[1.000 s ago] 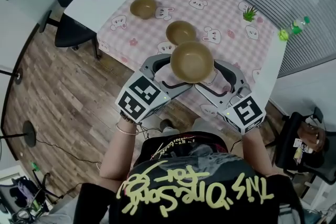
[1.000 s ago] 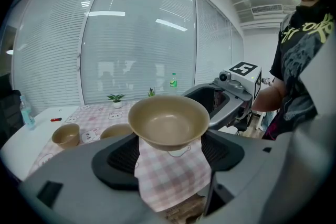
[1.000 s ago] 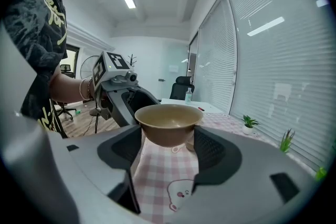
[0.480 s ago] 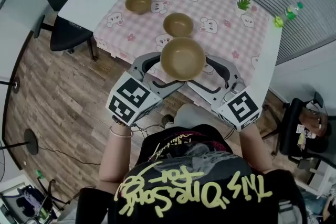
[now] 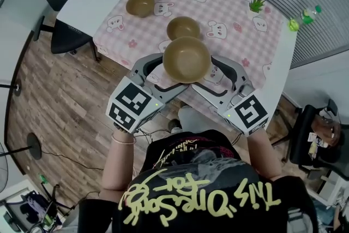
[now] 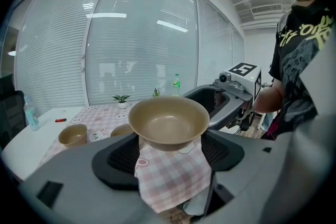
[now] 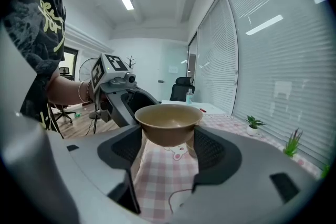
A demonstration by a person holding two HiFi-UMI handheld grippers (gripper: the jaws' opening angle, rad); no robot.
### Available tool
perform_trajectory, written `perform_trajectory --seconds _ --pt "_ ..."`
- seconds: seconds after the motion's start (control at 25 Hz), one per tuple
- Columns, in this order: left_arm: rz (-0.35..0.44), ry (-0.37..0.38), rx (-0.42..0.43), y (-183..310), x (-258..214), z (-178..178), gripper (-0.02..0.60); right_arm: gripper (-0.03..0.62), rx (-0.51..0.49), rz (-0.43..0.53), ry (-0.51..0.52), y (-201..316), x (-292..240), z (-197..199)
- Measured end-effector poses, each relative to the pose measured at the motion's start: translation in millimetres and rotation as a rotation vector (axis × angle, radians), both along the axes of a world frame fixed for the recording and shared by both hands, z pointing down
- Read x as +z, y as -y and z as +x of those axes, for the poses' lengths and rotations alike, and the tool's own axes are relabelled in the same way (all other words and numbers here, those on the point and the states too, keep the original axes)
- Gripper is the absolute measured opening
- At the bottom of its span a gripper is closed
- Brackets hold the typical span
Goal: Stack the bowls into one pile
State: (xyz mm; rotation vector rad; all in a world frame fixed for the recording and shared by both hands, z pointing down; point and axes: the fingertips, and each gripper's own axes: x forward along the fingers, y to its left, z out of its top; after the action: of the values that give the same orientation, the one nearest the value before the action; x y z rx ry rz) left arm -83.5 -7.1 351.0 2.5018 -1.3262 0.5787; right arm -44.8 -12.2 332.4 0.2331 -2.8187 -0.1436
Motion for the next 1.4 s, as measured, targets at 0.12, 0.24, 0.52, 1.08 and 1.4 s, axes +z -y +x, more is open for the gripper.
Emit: perform_trajectory --seconds 0.12,0.24,0.52,1.08,1.4 --pt "-0.008 0.0 -0.008 19 3 -2 0.368 0.314 -0.012 -0.013 0.002 20 4 -2" --pt "-0.03 -0.008 -0.019 37 8 -6 0.368 0.314 -0.025 -0.021 0.0 39 8 -7" --pt "-0.023 -0.005 -0.049 68 11 -24 0.367 0.314 -0.051 -0.02 0.011 71 11 -24" --pt "-0.037 0.019 -0.018 91 22 -46 0.366 0.313 -0.007 -0.067 0.024 92 22 -46" --pt "-0.04 -0.018 0.109 103 29 -53 0.365 0.313 0.106 -0.035 -0.008 100 27 -54"
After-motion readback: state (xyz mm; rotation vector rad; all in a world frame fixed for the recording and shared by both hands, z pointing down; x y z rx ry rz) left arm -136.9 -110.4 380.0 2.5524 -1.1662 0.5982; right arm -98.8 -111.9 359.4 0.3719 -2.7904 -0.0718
